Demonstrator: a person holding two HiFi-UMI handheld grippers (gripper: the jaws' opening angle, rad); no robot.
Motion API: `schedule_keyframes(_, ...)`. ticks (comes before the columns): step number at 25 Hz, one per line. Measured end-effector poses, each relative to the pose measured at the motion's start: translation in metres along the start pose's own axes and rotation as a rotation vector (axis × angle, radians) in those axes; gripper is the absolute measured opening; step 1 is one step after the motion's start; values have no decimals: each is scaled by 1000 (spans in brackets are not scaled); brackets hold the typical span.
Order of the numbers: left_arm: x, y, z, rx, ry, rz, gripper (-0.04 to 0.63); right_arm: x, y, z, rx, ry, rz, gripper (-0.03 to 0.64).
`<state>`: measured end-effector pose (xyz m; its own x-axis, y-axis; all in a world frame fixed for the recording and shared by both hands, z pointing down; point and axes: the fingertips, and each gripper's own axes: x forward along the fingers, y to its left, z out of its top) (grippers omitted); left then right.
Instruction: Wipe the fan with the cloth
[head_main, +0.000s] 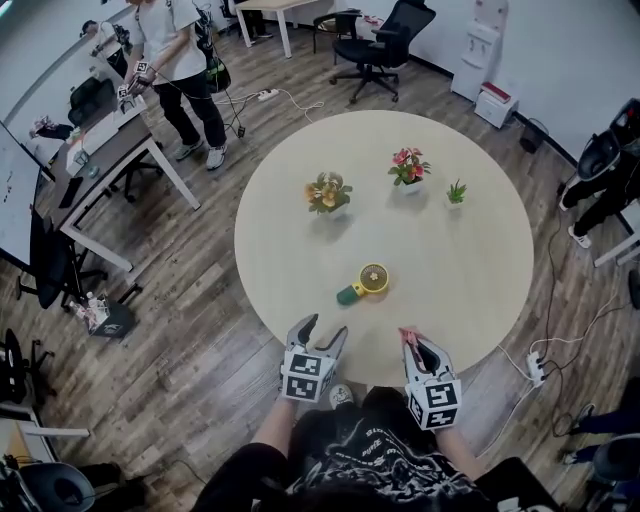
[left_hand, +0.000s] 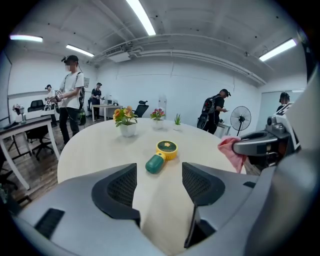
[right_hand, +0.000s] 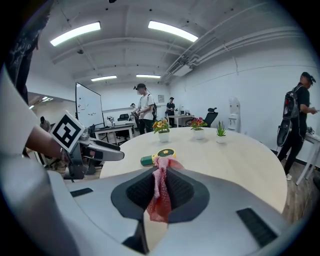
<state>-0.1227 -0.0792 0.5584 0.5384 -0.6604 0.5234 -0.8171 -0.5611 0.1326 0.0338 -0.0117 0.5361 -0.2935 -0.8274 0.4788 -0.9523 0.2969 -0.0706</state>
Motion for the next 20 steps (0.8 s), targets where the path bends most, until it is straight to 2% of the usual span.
schedule_keyframes(5,38,14,11,52,46,-13,298,17,-10,10,-11,11,32,57)
schedule_keyframes(10,63,15,13,17,96,-13,296,32,-29,31,-54,12,76,57)
schedule_keyframes(16,88,19,-1,81,164,-7,297,45,-46,44,-76,12,93,57)
schedule_keyframes(20,103,22,-7,129,213,-40,298,48,-49,44,-93,24,113,57)
